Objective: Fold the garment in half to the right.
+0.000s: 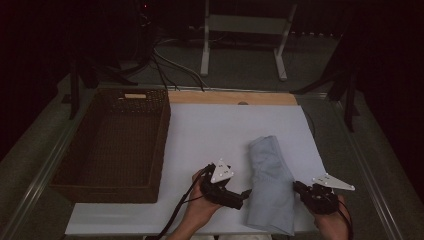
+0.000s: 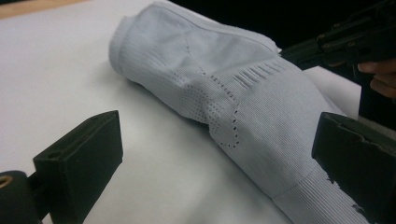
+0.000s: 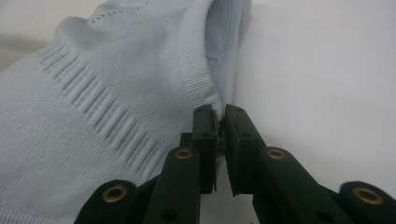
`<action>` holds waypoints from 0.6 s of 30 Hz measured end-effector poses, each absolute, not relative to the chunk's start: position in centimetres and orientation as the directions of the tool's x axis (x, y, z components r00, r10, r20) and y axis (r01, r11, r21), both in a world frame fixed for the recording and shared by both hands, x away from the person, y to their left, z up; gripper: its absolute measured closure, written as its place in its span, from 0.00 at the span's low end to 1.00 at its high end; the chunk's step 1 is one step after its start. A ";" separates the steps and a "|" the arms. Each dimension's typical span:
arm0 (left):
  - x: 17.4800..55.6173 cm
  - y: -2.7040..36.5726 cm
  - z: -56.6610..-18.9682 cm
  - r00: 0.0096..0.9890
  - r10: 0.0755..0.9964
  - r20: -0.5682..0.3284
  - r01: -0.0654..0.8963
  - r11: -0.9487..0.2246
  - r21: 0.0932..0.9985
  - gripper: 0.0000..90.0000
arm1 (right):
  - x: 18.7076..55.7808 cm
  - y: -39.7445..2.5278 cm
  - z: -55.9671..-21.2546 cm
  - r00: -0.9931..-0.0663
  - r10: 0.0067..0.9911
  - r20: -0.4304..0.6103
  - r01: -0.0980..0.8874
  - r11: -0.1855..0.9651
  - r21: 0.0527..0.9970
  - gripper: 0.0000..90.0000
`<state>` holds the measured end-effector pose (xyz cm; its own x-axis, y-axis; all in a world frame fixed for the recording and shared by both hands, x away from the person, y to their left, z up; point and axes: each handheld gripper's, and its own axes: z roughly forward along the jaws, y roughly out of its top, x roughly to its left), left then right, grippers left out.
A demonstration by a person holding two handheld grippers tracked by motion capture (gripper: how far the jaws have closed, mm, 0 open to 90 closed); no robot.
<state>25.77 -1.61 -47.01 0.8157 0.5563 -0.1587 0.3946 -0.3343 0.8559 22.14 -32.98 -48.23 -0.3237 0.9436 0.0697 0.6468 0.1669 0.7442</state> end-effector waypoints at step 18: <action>28.0 -5.9 -48.6 0.806 0.519 -0.283 0.498 -0.337 0.799 0.14 | 22.1 -33.0 -48.8 -0.313 0.947 0.075 0.657 0.159 0.737 0.91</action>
<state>27.99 -5.88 -48.63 0.8063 0.5192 -0.2833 0.4977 -0.3368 0.7993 22.09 -33.04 -48.81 -0.3132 0.9467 0.0747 0.6568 0.1591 0.7371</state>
